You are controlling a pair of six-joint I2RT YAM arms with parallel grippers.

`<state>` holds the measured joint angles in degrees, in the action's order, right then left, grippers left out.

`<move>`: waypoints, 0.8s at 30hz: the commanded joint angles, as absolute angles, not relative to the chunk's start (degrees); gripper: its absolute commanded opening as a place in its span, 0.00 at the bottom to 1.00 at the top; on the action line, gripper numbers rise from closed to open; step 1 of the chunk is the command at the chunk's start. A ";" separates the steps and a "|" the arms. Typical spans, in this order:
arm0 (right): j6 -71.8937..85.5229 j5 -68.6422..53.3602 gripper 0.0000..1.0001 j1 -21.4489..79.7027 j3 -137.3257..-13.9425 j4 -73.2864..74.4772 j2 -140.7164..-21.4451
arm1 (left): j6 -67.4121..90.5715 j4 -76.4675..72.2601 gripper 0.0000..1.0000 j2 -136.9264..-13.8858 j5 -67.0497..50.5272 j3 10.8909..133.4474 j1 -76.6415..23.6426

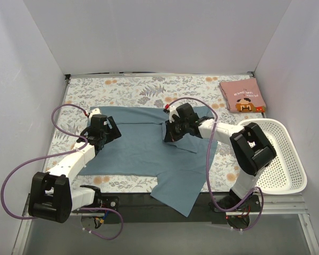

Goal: Fold and stack the t-shirts
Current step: Fold the tshirt

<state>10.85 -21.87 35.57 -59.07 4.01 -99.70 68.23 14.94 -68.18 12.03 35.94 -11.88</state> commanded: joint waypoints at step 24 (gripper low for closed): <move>16.96 -18.81 0.39 9.50 -56.78 7.21 -89.12 | 80.42 16.35 0.73 -81.38 10.37 48.69 -0.10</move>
<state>13.87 -15.79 9.47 -58.81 9.80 -91.66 76.25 15.33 -79.22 11.81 46.50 -2.66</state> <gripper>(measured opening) 0.391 0.738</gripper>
